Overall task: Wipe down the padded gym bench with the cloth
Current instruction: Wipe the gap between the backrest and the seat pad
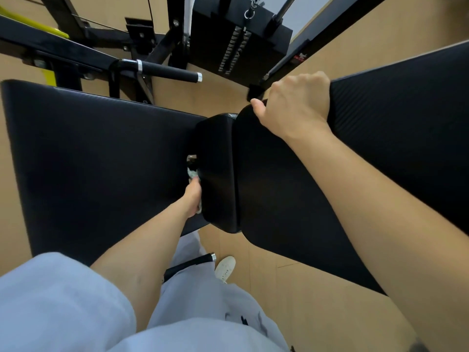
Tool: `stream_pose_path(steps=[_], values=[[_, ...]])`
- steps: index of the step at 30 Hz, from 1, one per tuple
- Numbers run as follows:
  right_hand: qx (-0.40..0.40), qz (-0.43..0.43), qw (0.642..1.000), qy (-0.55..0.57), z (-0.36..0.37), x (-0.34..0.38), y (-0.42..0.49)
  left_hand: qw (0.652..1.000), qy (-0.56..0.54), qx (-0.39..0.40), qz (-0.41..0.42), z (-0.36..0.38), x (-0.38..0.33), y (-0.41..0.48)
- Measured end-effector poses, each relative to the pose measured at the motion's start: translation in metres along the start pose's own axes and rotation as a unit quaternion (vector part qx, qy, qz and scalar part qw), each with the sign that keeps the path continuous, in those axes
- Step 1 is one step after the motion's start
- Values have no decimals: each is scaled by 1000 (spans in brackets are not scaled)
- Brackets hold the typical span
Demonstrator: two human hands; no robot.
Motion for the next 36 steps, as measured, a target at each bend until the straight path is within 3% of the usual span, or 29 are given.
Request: stream_pose_path(steps=[6, 14, 19, 26, 30, 33, 36], values=[[7, 3, 1000, -12, 0, 3, 1, 995, -38, -8, 86, 18, -70, -4], [-2, 3, 1000, -19, 1, 3, 1, 967, 18, 3, 254, 35, -128, -8], [-4, 5, 1000, -23, 1, 6, 0, 988, -1, 19, 152, 11, -62, -8], [-4, 6, 1000, -21, 4, 8, -1, 991, -102, 45, -81, -7, 46, -33], [-5, 4, 1000, -14, 5, 4, 1, 985, -143, -23, -91, -9, 67, 0], [-12, 1, 1000, -5, 4, 5, 1, 989, -96, -63, -98, -1, 63, -13], [-9, 4, 1000, -7, 5, 5, 1, 984, -140, -32, -102, 8, 58, -61]])
Point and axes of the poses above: each hand's wrist, its own y-axis towards the middle knuckle, its own z-axis out of the palm, x = y × z, the point moved 1 cm from there along y, towards the middle knuckle, and after that the axes turned 1 degree about -y, right-handed, at the moved point
